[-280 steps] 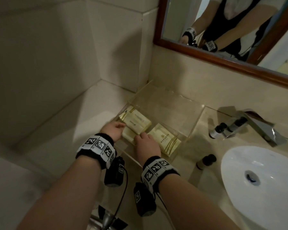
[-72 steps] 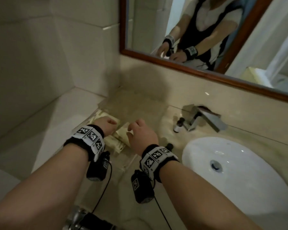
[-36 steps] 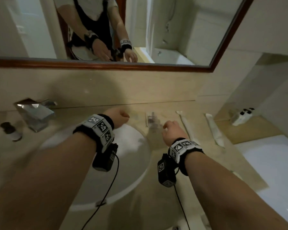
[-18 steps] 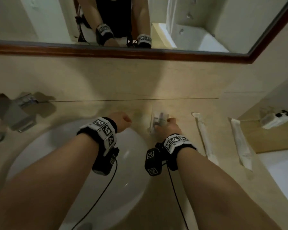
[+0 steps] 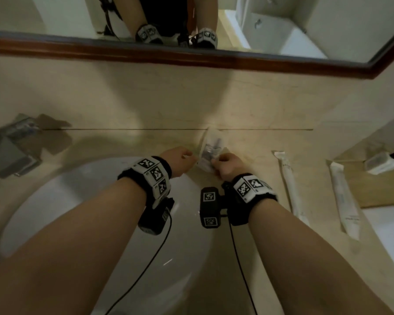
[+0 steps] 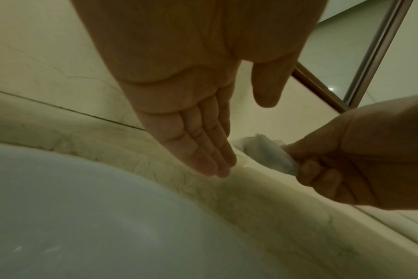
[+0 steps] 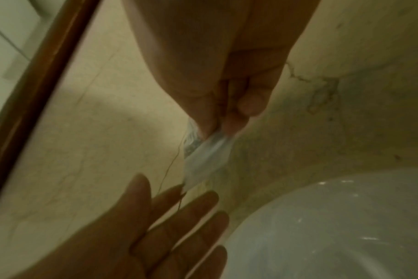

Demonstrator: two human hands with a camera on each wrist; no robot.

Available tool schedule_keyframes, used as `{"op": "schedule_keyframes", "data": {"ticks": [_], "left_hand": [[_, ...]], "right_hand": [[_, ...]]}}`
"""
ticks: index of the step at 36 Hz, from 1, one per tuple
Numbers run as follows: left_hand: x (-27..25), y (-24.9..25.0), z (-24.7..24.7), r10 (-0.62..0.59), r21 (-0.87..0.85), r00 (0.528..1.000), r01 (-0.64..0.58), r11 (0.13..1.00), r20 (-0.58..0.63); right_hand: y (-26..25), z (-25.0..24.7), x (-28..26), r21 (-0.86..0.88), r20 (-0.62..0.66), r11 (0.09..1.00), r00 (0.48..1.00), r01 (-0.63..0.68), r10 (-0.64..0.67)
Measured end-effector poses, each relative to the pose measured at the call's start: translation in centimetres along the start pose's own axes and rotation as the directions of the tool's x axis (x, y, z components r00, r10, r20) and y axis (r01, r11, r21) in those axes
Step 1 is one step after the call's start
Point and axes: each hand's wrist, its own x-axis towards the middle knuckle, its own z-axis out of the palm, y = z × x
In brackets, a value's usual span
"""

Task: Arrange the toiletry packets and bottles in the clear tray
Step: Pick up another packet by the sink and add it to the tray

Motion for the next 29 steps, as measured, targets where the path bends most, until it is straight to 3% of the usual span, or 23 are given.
{"op": "schedule_keyframes", "data": {"ticks": [6,8,12,16,19,21,25,29], "left_hand": [[-2.8,0.2,-1.4,0.069,-0.130,0.996,-0.075,0.989,-0.051],[-3.6,0.0,-2.0,0.073,-0.183,0.995,-0.084,0.979,-0.070],[-6.0,-0.6,-3.2,0.040,-0.285,0.994,-0.068,0.956,-0.100],[-9.1,-1.8,-5.2,-0.002,-0.341,0.993,-0.039,0.939,-0.117],[-11.7,-3.0,-6.6,-0.030,-0.344,0.989,-0.023,0.939,-0.148],[-13.3,-4.3,-7.5,-0.042,-0.318,0.981,-0.021,0.948,-0.190],[-15.8,-7.7,-9.9,-0.095,-0.290,0.958,0.013,0.957,-0.272],[-18.4,-11.8,-12.5,-0.125,-0.249,0.943,0.047,0.967,-0.308]], "right_hand": [[-2.7,1.2,-3.8,0.362,0.124,0.931,0.987,0.047,-0.099],[-3.4,1.2,-5.0,0.387,0.159,0.918,0.975,0.085,-0.157],[-4.5,1.3,-7.8,0.151,0.145,0.950,0.945,0.272,-0.293],[-5.8,1.6,-10.5,-0.085,0.031,0.898,0.902,0.432,-0.431],[-6.6,2.2,-12.0,-0.247,-0.155,0.842,0.838,0.480,-0.523],[-6.8,3.1,-12.8,-0.337,-0.200,0.786,0.776,0.519,-0.598],[-7.9,6.0,-14.7,-0.601,0.099,0.520,0.702,0.607,-0.706],[-9.5,9.7,-16.8,-0.612,0.255,0.414,0.664,0.674,-0.703]]}}
